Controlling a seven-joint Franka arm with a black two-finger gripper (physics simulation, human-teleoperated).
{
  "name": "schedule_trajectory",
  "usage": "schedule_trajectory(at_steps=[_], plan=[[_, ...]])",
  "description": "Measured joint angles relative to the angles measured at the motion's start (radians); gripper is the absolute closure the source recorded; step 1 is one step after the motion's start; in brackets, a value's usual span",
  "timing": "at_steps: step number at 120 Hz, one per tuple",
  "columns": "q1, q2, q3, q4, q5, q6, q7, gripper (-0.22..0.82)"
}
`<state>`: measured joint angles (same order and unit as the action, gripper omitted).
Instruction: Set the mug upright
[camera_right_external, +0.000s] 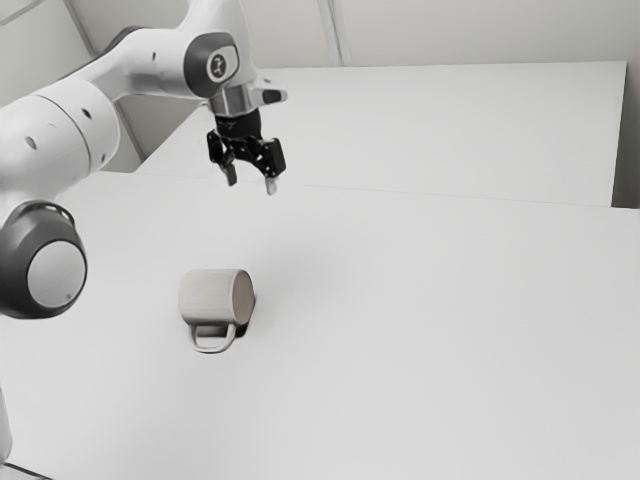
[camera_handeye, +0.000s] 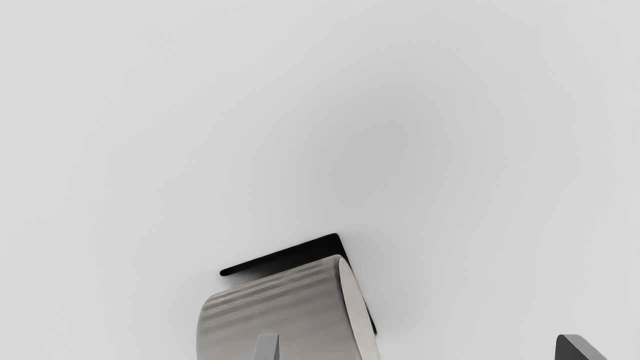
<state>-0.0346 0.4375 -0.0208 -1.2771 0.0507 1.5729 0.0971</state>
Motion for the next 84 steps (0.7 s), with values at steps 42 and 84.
schedule_trajectory(at_steps=[42, 84], plan=[[0.011, -0.122, 0.109, -0.169, -0.066, 0.052, 0.014, 0.00], [0.077, -0.316, 0.417, -0.596, -0.451, 0.145, 0.146, 0.00]])
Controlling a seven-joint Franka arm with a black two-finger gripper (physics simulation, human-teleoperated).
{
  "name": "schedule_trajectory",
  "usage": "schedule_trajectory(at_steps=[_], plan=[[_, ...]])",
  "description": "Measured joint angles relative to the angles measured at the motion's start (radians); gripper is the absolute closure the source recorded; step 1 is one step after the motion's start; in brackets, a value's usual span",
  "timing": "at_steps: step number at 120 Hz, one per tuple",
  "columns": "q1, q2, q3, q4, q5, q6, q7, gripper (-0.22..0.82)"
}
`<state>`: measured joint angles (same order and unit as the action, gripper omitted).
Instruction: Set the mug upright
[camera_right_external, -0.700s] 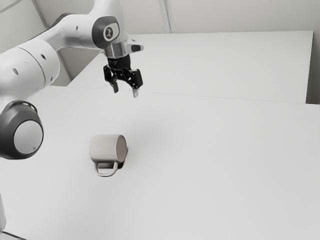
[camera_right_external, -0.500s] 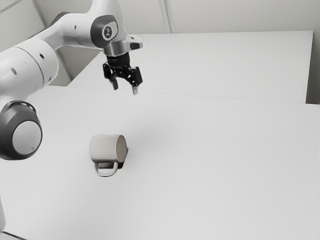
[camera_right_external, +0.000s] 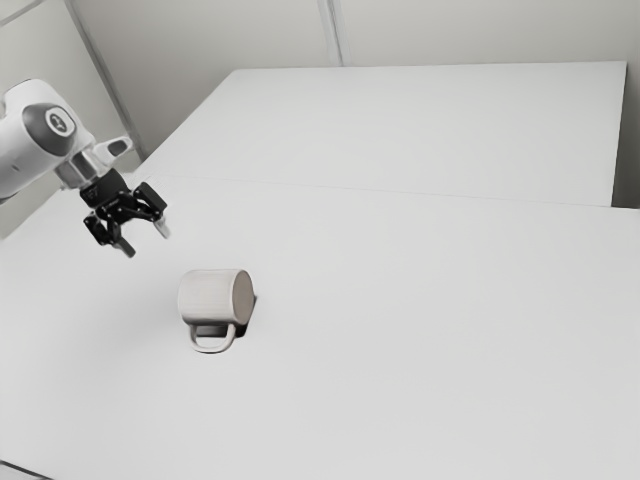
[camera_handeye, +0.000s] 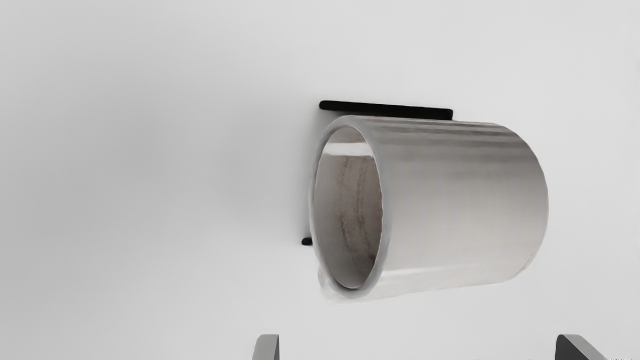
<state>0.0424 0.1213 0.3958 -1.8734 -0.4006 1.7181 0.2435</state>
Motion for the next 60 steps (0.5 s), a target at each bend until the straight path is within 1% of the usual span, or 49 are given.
schedule_trajectory(at_steps=[11, 17, 40, 60], plan=[[0.016, -0.002, 0.042, -0.060, -0.099, 0.011, 0.067, 0.00], [0.028, -0.002, 0.054, -0.093, -0.152, 0.016, 0.106, 0.00], [0.062, 0.009, 0.080, -0.173, -0.316, 0.026, 0.264, 0.00], [0.081, 0.043, 0.084, -0.208, -0.452, 0.027, 0.405, 0.00]])
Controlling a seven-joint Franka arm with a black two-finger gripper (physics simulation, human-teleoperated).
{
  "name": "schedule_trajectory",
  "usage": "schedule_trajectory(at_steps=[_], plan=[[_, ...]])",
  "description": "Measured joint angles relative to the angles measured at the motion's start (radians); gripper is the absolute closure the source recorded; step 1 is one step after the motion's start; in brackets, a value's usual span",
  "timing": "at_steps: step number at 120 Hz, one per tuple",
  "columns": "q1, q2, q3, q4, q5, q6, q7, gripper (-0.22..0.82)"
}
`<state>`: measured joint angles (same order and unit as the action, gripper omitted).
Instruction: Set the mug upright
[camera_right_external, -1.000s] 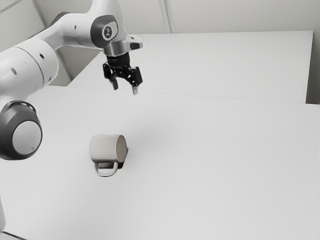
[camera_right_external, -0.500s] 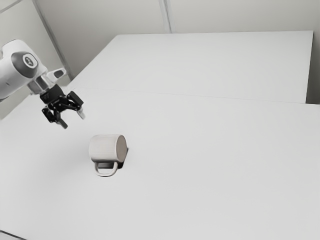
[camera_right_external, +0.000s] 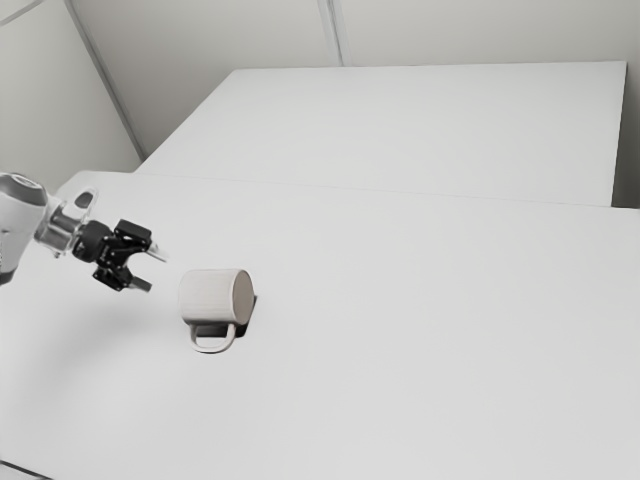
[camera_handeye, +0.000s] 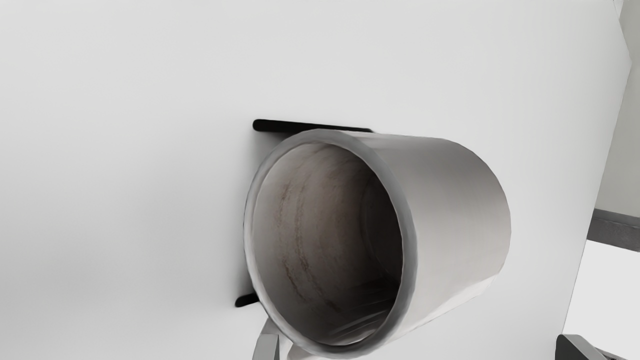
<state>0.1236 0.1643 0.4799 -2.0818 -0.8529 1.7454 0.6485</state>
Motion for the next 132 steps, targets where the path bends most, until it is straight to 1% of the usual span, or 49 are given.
schedule_trajectory(at_steps=[37, 63, 92, 100, 107, 132], plan=[[0.009, 0.082, 0.000, -0.018, -0.195, -0.035, 0.225, 0.00], [0.002, 0.094, -0.006, -0.058, -0.295, -0.074, 0.341, 0.00], [-0.006, 0.111, -0.023, -0.076, -0.366, -0.109, 0.430, 0.01], [-0.007, 0.114, -0.025, -0.083, -0.379, -0.113, 0.448, 0.05], [-0.007, 0.115, -0.028, -0.086, -0.386, -0.115, 0.463, 0.12], [-0.006, 0.117, -0.029, -0.098, -0.395, -0.115, 0.506, 0.43]])
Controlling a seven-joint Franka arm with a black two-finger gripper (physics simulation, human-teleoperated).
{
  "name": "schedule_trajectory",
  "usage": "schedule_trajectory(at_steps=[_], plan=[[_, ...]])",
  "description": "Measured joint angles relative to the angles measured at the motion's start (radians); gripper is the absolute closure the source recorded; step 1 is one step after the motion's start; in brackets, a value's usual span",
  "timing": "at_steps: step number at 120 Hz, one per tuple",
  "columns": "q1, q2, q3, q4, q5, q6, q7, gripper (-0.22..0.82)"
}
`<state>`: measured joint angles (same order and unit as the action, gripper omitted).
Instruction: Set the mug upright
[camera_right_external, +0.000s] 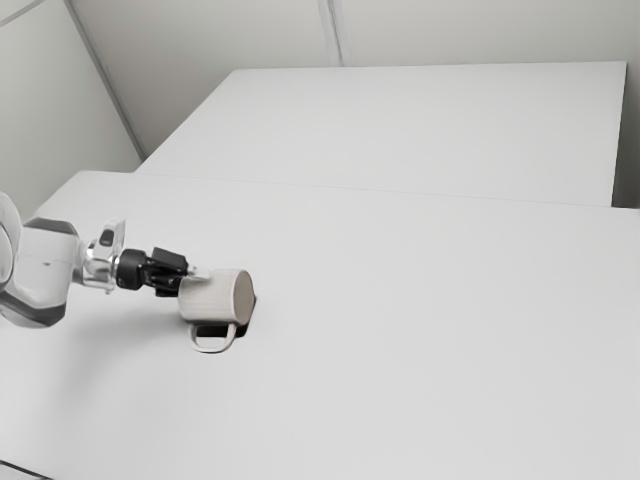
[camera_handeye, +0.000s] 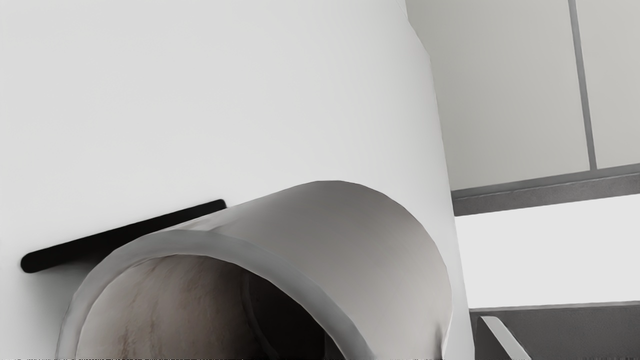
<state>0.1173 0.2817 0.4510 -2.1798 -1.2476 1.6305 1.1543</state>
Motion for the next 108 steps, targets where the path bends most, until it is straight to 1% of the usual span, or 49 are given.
schedule_trajectory(at_steps=[10, 18, 32, 48, 60, 76, 84, 94, 108], plan=[[0.002, 0.002, 0.000, -0.004, -0.001, 0.002, 0.013, 0.54], [0.003, 0.003, 0.000, -0.005, 0.000, 0.004, 0.023, 0.59], [0.002, 0.003, 0.000, -0.005, 0.002, 0.009, 0.036, 0.64], [0.000, -0.011, -0.013, 0.009, 0.010, 0.022, 0.048, 0.65], [-0.001, -0.030, -0.038, 0.040, 0.016, 0.031, 0.052, 0.73], [-0.002, -0.066, -0.082, 0.093, 0.056, 0.048, 0.045, 0.76], [-0.004, -0.093, -0.122, 0.113, 0.099, 0.073, 0.034, 0.76], [-0.023, -0.126, -0.184, 0.125, 0.187, 0.134, 0.009, 0.77], [-0.072, -0.166, -0.260, 0.115, 0.363, 0.261, -0.040, 0.77]])
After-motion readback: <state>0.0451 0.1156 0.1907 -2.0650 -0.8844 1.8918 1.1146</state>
